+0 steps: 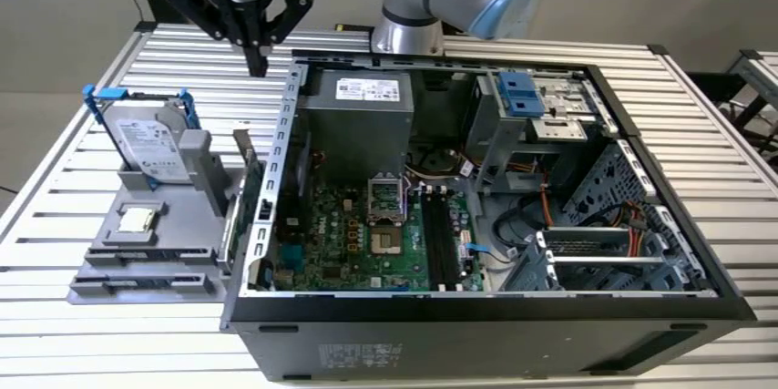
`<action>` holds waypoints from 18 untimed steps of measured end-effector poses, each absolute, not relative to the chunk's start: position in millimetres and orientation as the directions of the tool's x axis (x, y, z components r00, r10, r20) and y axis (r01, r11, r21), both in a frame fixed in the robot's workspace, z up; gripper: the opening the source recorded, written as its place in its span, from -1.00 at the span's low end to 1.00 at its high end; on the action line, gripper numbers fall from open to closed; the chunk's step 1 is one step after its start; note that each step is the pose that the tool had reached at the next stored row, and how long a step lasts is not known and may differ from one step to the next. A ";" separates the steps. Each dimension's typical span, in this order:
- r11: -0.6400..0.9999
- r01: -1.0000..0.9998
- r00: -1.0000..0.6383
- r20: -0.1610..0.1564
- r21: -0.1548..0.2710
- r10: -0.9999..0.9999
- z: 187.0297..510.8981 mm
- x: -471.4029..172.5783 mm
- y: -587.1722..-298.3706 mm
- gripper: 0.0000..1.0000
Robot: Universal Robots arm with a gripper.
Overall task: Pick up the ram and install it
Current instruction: 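Reach for the ram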
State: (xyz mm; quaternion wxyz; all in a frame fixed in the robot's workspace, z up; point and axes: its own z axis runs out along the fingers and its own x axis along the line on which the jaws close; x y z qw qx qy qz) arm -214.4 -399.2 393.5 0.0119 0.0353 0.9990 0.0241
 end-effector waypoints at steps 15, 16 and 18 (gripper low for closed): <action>0.996 0.070 -0.997 -0.022 0.049 0.071 393.5 -240.6 -399.1 -1.00; 0.996 0.070 -0.997 -0.022 0.049 0.071 393.5 -242.7 -399.2 -1.00; 0.996 0.070 -0.997 -0.022 0.049 0.071 393.5 -246.6 -399.1 -1.00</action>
